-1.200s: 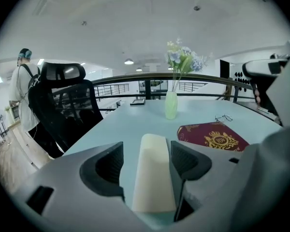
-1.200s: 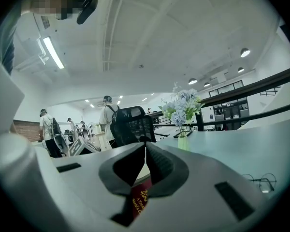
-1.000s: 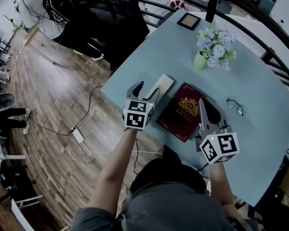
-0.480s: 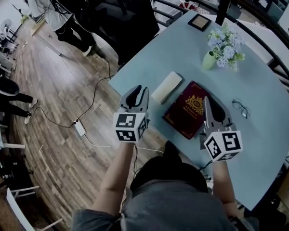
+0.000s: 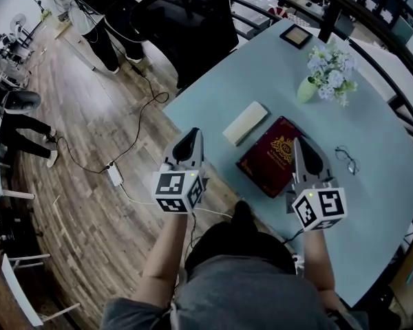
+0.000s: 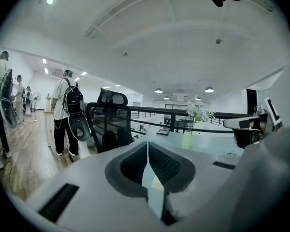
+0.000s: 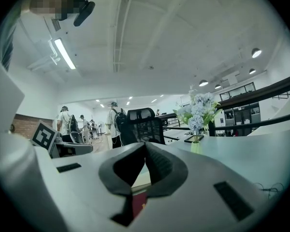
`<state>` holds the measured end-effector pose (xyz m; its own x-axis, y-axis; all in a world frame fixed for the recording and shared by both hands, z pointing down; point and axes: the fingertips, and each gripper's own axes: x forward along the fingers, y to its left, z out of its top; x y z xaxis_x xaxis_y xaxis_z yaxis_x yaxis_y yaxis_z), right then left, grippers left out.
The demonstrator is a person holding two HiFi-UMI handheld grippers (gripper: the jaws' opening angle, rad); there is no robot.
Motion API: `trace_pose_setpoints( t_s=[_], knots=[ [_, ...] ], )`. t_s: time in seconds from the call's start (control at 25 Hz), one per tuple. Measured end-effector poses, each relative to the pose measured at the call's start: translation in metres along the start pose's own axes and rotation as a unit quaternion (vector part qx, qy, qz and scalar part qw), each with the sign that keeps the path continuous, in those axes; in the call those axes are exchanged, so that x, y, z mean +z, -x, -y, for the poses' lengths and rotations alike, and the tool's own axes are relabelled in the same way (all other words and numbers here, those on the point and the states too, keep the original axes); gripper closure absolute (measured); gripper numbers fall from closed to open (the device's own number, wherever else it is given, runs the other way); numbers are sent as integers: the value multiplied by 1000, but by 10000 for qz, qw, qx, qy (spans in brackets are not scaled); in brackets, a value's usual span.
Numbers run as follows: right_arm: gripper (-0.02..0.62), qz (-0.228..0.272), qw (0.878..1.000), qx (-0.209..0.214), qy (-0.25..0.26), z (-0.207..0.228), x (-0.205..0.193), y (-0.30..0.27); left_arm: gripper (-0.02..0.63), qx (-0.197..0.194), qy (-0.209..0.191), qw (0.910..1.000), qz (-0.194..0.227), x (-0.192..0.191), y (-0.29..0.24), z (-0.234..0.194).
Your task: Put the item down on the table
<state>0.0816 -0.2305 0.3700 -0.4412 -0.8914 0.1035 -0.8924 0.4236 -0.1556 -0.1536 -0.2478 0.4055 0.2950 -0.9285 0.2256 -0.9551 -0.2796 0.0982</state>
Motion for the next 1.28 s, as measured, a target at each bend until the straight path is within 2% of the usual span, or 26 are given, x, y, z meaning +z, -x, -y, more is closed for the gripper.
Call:
trace_pose_setpoints(
  t_s=[0.28,1.28],
  knots=[
    [598,31,9999,94,74,-2,2,3,594,137,187,9997,92,0,14,-4],
    [598,-8,9994,289,175,-10,-1,-2,594,182,69,9996,224,5,25,-4]
  ],
)
